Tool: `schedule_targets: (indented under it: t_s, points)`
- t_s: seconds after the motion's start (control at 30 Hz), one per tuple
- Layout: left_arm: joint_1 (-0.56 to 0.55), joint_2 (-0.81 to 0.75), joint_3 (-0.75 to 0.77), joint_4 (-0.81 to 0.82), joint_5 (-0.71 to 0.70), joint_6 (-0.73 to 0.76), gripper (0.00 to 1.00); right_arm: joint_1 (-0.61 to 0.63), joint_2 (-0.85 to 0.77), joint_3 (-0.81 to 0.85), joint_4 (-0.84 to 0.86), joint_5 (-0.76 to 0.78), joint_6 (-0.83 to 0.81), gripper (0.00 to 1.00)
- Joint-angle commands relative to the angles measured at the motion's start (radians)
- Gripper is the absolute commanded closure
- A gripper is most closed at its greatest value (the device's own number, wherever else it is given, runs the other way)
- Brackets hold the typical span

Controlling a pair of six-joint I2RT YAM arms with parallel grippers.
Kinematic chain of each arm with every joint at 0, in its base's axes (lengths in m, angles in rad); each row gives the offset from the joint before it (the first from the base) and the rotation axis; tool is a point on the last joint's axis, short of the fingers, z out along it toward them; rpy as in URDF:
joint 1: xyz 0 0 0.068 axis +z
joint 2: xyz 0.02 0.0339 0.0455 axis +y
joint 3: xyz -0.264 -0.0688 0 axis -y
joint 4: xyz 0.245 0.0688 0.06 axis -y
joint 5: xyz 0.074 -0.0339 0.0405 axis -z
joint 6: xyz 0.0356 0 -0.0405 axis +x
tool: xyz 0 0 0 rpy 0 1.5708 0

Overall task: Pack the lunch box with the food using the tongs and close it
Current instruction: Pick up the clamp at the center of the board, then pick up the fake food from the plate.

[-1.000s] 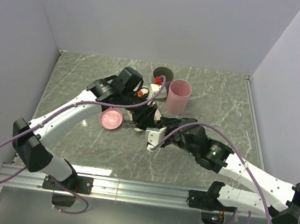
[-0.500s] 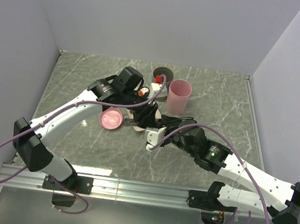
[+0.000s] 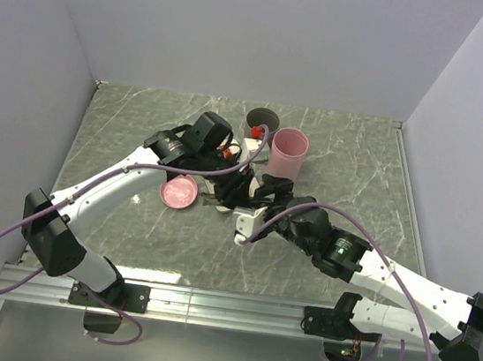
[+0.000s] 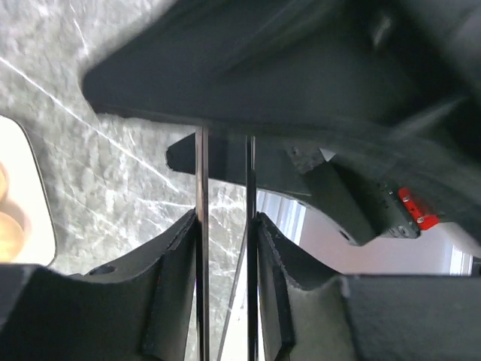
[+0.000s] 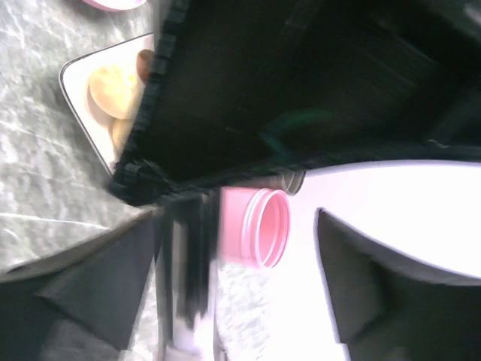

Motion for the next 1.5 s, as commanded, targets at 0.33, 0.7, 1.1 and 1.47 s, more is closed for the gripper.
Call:
schedule_targets:
  t_s: [0.33,0.7,1.1,1.47]
  points:
    - [0.062,-0.036,0.043,-0.010,-0.096,0.016,0.63,0.017,-0.144,0.100,-0.270,-0.179,0.114,0.00]
    - [0.153,-0.186,-0.032,-0.050,-0.282,0.115,0.55,-0.171,-0.164,0.247,-0.440,-0.276,0.531,0.00]
    - [0.260,-0.323,-0.150,-0.167,-0.352,0.228,0.46,-0.687,0.023,0.447,-0.612,-0.575,0.789,0.00]
    - [0.280,-0.370,-0.346,-0.136,-0.464,0.345,0.46,-0.840,0.023,0.463,-0.615,-0.645,0.854,0.00]
